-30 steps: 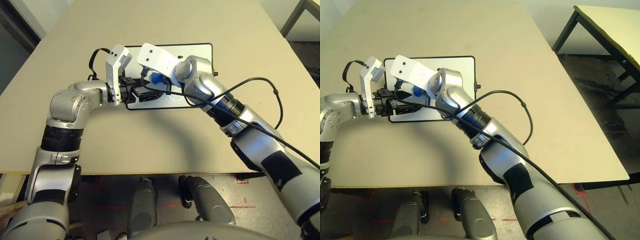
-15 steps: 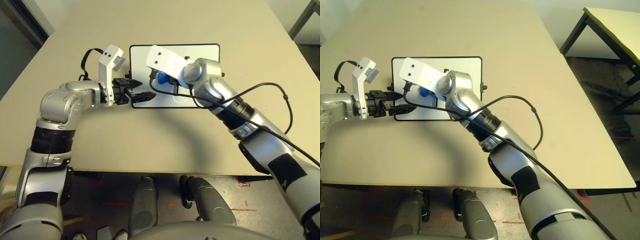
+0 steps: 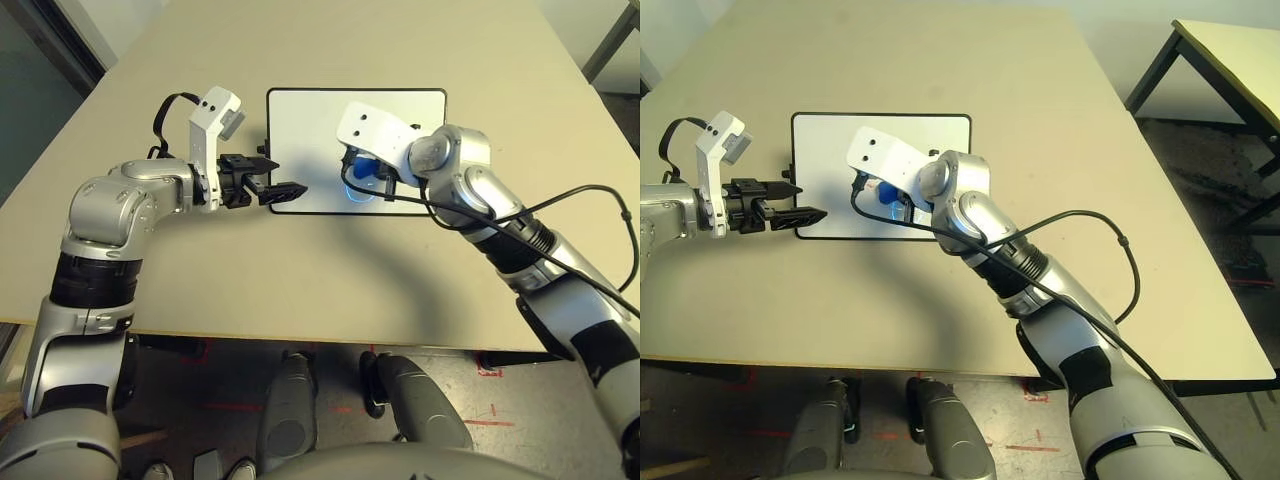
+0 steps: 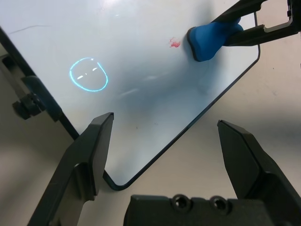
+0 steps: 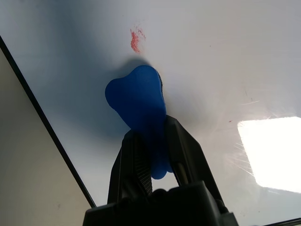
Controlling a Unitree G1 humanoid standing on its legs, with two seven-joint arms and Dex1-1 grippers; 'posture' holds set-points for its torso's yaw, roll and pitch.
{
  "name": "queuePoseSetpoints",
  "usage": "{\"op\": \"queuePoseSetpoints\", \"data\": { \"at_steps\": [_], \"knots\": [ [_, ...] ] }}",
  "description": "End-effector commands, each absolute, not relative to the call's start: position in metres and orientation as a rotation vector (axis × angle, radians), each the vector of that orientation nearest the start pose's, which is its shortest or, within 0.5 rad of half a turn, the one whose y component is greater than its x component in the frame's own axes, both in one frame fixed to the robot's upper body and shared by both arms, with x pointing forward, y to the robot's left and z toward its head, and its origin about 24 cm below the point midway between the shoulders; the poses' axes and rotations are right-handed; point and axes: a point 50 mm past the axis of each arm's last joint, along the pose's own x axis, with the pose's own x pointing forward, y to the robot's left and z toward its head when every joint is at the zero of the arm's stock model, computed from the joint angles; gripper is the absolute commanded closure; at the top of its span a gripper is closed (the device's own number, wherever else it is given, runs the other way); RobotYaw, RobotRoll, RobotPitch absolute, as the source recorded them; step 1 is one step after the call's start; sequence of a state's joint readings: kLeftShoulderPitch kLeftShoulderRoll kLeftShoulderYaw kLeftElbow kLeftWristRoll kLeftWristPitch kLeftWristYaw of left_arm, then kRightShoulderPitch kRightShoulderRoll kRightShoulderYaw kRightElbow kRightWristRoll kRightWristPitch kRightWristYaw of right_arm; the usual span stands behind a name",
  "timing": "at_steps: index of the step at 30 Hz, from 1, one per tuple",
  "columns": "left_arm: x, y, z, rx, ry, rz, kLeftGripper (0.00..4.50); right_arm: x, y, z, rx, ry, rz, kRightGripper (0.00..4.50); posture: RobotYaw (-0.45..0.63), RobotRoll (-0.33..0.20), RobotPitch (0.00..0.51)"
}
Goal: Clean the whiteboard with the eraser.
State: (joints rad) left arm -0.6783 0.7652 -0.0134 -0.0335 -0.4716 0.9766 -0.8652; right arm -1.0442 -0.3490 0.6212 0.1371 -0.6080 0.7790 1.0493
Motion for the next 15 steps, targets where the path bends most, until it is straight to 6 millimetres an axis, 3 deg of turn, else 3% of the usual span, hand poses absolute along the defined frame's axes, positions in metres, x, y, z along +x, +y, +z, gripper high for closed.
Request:
{"op": "queuePoseSetpoints", "data": {
  "at_steps": [1,8,15],
  "knots": [
    [0.310,0.205,0.200,0.166,0.394,-0.835,0.00,0.350,-0.059,0.183,-1.244,0.460,0.763,3.90,-0.09,0.000,0.206],
    [0.310,0.204,0.199,0.160,0.394,-0.835,0.00,0.348,-0.026,0.186,-1.233,0.401,0.821,3.90,-0.08,0.000,0.207],
    [0.309,0.203,0.199,0.157,0.395,-0.835,0.00,0.349,-0.010,0.187,-1.239,0.373,0.846,3.90,-0.08,0.000,0.206]
  ]
}}
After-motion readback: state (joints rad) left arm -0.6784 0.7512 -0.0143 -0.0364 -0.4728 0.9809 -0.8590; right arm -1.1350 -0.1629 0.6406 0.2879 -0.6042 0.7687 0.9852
